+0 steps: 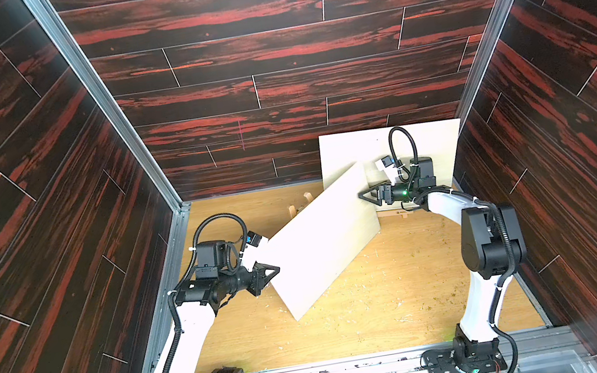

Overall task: Disassemble the easel
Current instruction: Pick up the drawing board from the center of the board.

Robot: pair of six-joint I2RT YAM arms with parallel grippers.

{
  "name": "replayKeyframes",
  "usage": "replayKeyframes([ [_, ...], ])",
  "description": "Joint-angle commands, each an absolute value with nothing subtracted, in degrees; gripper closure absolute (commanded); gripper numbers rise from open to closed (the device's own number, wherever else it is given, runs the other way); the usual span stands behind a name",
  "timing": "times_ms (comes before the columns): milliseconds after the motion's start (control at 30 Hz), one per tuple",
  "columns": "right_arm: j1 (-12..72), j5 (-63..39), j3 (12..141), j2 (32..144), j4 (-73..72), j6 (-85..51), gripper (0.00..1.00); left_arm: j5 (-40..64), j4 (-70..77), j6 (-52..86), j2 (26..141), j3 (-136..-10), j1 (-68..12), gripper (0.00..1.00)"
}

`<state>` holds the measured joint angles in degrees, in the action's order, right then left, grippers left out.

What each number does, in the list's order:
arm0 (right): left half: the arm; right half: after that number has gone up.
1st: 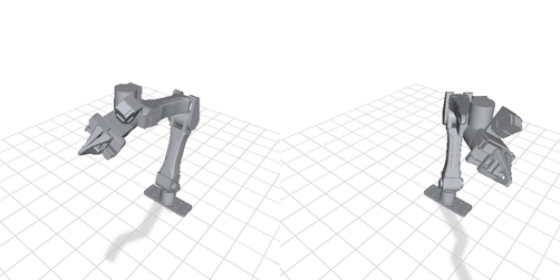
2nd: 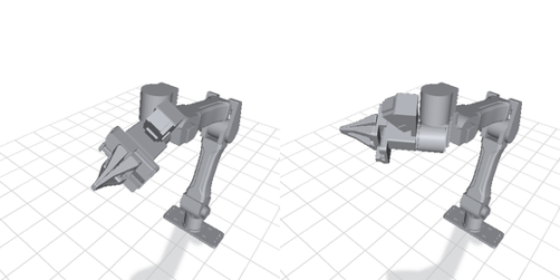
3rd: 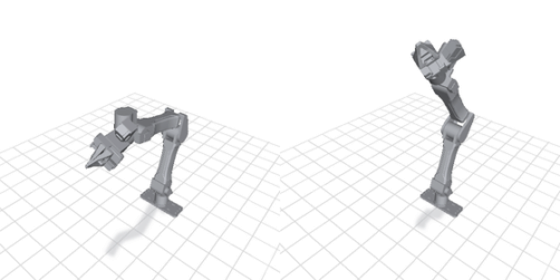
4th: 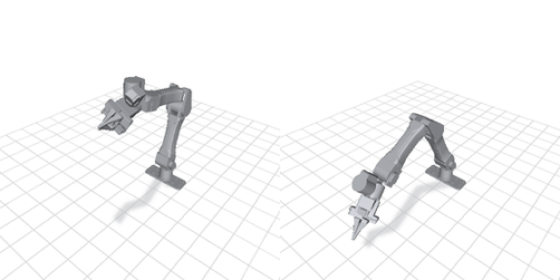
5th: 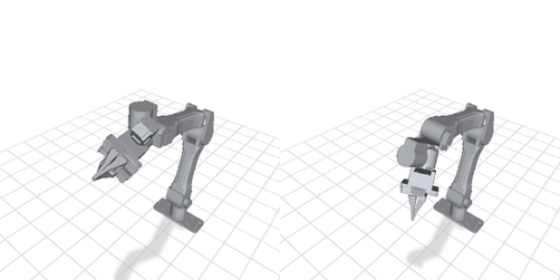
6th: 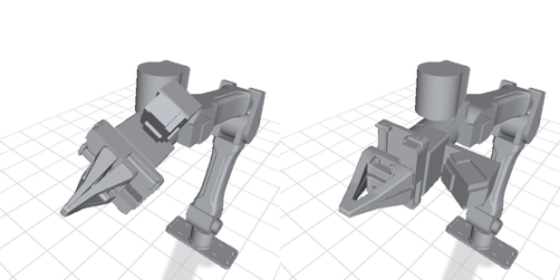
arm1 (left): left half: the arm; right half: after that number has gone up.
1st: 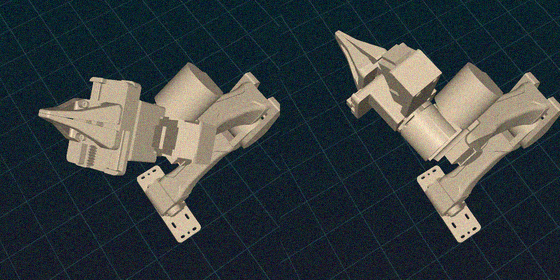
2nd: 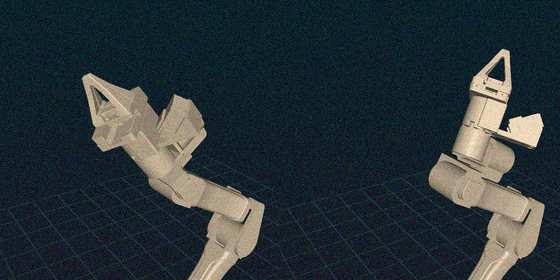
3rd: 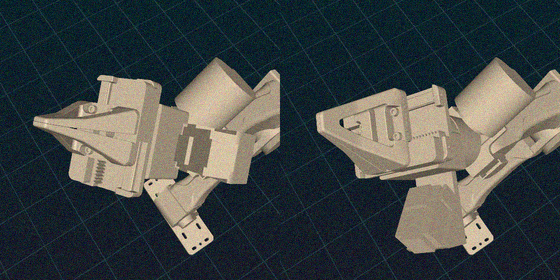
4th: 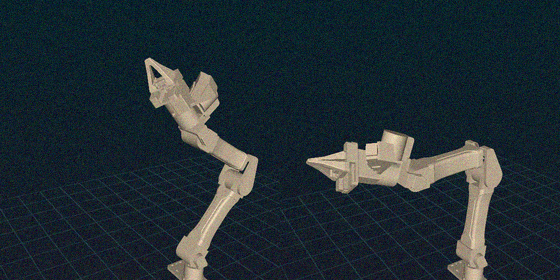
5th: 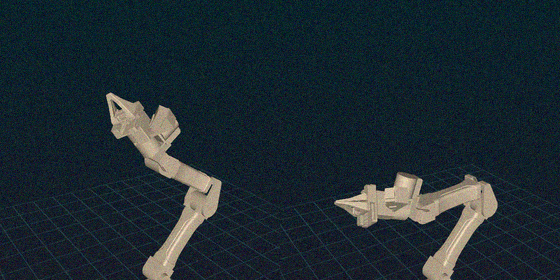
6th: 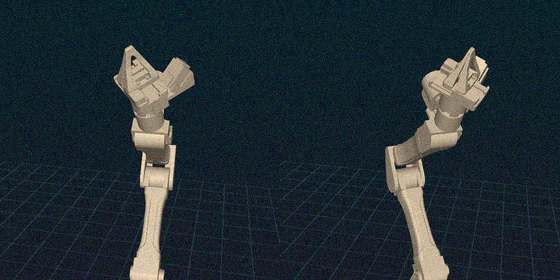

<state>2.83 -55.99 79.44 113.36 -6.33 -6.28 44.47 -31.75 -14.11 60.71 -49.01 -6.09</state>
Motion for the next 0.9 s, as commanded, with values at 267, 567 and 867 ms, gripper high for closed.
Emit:
replayKeyframes([
  [267, 5.37, -63.11, 66.76, 104.45, -4.37, -2.13, 0.16, 37.63, -28.20, -12.14, 58.30, -49.26, -5.81, 1.00],
  [567, 6.86, -61.12, 57.34, 95.45, -2.99, -2.45, 0.17, 34.33, -19.80, -6.30, 56.87, -45.52, -4.68, 0.98],
  [867, 6.91, -59.17, 44.61, 87.38, -8.11, -8.85, 0.18, 32.75, -6.38, 3.84, 55.99, -39.88, -2.91, 0.91],
])
